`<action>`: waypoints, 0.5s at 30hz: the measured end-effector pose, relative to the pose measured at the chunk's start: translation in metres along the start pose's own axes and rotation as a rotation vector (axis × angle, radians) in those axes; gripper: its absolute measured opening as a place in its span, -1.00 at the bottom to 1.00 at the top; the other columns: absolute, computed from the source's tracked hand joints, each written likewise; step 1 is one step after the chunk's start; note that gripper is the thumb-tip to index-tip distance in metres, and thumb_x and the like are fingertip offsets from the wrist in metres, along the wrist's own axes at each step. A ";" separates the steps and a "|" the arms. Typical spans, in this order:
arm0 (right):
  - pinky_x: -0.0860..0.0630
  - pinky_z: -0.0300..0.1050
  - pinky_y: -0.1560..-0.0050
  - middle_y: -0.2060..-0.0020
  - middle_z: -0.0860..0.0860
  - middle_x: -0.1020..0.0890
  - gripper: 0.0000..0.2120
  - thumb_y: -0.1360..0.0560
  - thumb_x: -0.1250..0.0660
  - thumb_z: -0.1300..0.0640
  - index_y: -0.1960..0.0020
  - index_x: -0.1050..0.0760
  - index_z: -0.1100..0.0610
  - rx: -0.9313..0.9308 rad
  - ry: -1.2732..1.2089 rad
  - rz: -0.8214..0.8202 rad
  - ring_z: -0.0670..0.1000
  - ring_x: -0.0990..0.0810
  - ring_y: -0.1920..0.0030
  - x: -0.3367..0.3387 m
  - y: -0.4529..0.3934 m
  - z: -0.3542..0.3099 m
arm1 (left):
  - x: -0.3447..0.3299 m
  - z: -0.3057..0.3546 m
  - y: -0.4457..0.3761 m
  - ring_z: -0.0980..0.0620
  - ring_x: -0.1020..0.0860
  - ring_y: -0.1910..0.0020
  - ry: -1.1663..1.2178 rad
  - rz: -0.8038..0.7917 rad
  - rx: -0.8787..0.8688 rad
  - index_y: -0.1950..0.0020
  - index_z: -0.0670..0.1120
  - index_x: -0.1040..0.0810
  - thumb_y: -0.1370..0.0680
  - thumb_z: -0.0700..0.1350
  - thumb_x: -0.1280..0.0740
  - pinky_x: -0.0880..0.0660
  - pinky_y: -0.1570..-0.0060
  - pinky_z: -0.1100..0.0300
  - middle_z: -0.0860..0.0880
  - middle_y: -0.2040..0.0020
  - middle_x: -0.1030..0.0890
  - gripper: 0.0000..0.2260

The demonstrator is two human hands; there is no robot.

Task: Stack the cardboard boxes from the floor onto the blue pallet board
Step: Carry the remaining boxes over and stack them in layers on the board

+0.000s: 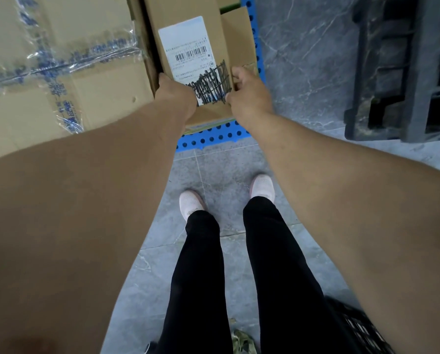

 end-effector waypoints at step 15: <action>-0.41 -0.22 0.15 -0.17 0.07 -0.53 -0.67 -0.55 -0.14 0.27 -0.30 -0.38 0.17 0.051 0.140 0.032 -0.05 -0.48 0.03 0.059 0.073 -0.069 | -0.004 -0.036 0.091 -0.08 -0.49 -0.13 1.779 0.256 0.448 -0.42 -0.15 -0.28 -0.57 -0.29 -0.05 -0.42 0.07 0.17 -0.14 -0.28 -0.47 -0.60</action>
Point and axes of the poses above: each hand's wrist, its own y-axis away from the middle knuckle, its own x-axis out of the back of the hand, z = x × y, the point moved 3 cm from there along -y, towards the middle knuckle
